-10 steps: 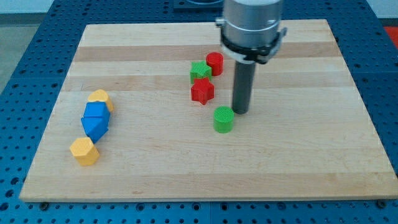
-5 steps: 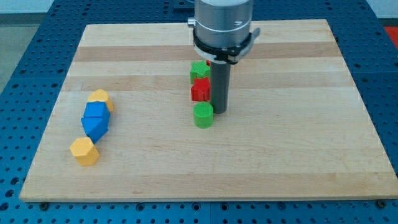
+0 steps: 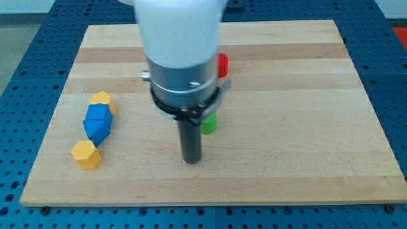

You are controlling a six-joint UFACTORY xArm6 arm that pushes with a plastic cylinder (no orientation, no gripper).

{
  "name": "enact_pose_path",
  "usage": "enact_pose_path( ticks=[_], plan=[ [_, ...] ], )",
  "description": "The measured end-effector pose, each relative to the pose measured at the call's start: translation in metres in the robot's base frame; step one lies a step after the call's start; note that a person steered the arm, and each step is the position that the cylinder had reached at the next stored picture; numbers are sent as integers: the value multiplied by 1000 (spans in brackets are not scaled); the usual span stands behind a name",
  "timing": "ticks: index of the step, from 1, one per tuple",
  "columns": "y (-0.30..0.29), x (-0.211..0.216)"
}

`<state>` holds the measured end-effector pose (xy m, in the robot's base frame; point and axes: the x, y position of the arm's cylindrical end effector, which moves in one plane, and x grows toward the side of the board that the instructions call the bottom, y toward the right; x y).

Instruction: Push the green circle into the red star

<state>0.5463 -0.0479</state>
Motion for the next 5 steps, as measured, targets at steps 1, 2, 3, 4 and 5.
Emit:
enact_pose_path(
  ticks=[1,2,3,4,5],
  plan=[
    [2,-5],
    [22,-29],
    [22,-29],
    [25,-39],
    [25,-48]
  ],
)
